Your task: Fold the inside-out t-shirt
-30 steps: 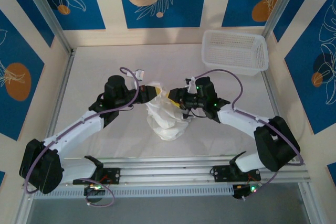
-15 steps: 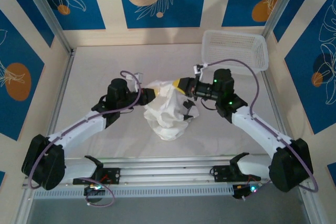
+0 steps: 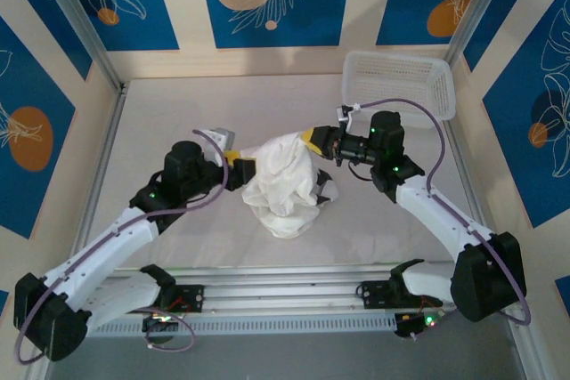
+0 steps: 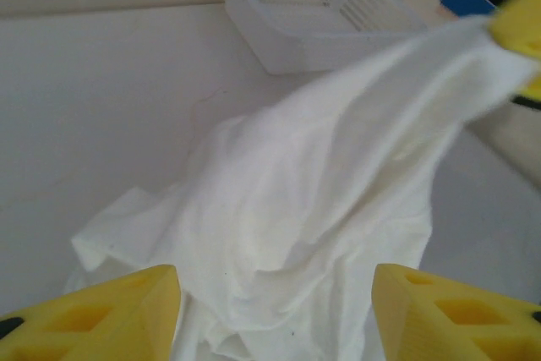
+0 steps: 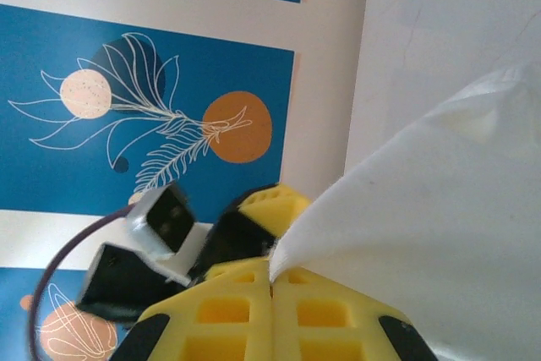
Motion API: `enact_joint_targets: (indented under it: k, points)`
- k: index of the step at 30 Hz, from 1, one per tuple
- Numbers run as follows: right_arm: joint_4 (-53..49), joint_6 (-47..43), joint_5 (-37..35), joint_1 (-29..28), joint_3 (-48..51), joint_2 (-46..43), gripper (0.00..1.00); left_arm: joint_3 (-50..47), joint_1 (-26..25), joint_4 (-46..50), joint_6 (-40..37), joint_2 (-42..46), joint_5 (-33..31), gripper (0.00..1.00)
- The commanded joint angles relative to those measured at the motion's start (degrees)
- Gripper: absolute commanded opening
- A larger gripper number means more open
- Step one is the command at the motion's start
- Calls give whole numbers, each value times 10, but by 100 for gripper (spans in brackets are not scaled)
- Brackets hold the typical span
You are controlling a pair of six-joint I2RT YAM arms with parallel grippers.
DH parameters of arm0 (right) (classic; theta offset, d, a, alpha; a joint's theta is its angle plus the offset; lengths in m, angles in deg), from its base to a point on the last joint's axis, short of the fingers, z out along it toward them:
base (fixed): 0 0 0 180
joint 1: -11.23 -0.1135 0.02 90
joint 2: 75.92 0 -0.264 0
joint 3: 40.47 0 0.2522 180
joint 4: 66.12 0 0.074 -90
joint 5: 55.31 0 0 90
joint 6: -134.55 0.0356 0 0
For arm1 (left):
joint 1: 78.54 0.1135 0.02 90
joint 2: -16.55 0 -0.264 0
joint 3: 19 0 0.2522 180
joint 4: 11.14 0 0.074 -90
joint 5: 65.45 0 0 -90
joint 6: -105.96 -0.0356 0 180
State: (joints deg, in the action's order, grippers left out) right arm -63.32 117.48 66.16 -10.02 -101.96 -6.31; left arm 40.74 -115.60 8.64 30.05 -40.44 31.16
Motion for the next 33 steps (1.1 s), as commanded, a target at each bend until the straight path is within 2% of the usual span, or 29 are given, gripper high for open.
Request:
enact_joint_targets:
  k: [1, 4, 8, 12, 16, 18, 19, 21, 22, 24, 26, 28, 32, 33]
  points:
    - [-18, -12, 19, -6, -10, 7, 0, 38, -63, 62, -141, -39, -96, 60]
    - [-40, -36, 16, -15, -23, 8, 0, 61, -73, 39, -177, -90, -108, 59]
    - [-70, -68, 17, -28, -41, 10, 0, 120, -67, 37, -183, -183, -157, 55]
    - [-76, -74, 33, -36, -51, 17, 0, 149, -60, -7, -181, -239, -56, 59]
    - [-81, -78, 37, -43, -56, 18, 0, 166, -54, -31, -158, -276, -26, 58]
    - [-82, -80, 37, -45, -57, 18, 0, 166, -50, -47, -143, -283, -17, 48]
    - [-84, -80, 36, -44, -57, 18, 0, 164, -47, -53, -134, -283, -13, 37]
    - [-98, -76, 30, -36, -55, 18, 0, 158, -41, -61, -112, -274, -3, 3]
    - [-104, -73, 26, -30, -50, 17, 0, 154, -37, -65, -100, -265, 4, 0]
    - [-107, -56, 18, 2, -30, 10, 0, 143, -19, -68, -50, -237, 53, 0]
    - [-97, -63, 18, 46, -2, 11, 0, 139, 11, -61, 18, -212, 153, 0]
    - [-128, -116, 33, 84, 0, 40, 0, 141, 44, -62, 99, -198, 274, 0]
    - [-237, -227, 61, 91, -67, 108, 0, 151, 67, -69, 193, -201, 412, 0]
    - [-242, -231, 64, 93, -78, 112, 5, 155, 67, -64, 203, -203, 426, 0]
